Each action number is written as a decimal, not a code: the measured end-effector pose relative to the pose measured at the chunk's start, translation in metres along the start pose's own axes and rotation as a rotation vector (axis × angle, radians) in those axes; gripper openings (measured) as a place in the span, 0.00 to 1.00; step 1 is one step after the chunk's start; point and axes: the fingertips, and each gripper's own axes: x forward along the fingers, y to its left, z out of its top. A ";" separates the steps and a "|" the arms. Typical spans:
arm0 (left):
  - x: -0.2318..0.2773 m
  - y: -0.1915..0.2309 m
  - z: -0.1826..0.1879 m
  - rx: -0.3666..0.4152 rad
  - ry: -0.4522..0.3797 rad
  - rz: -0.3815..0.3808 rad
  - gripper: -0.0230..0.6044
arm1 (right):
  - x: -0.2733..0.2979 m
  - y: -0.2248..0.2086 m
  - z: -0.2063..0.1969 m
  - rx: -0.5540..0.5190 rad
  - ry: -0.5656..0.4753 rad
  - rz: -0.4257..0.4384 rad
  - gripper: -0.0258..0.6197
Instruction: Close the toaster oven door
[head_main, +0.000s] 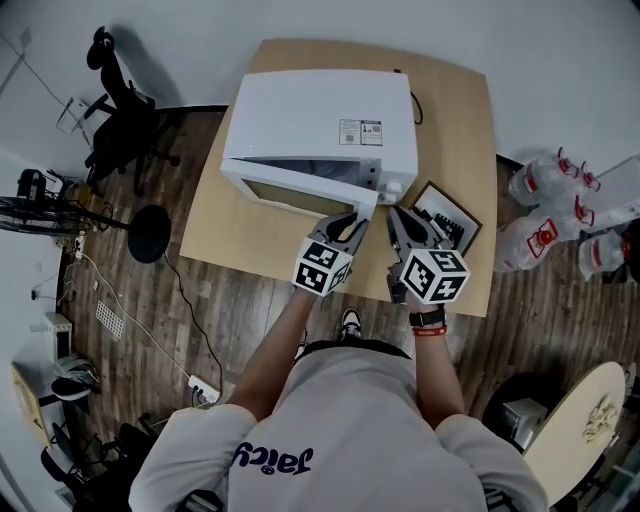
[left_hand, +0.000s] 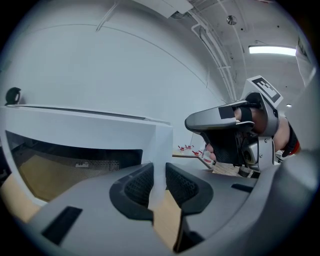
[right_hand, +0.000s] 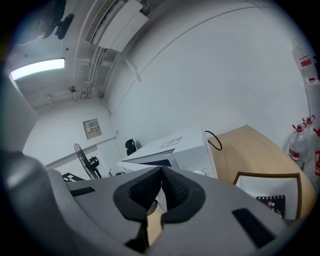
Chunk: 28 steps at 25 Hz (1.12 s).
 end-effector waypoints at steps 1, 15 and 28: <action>0.002 0.001 0.000 0.000 0.000 -0.001 0.18 | 0.001 -0.001 0.000 0.000 0.000 -0.001 0.06; 0.030 0.018 0.015 -0.016 -0.015 0.001 0.16 | 0.019 -0.017 0.009 -0.001 0.008 -0.014 0.06; 0.052 0.031 0.024 -0.072 -0.036 0.010 0.16 | 0.034 -0.045 0.012 0.020 0.021 -0.042 0.06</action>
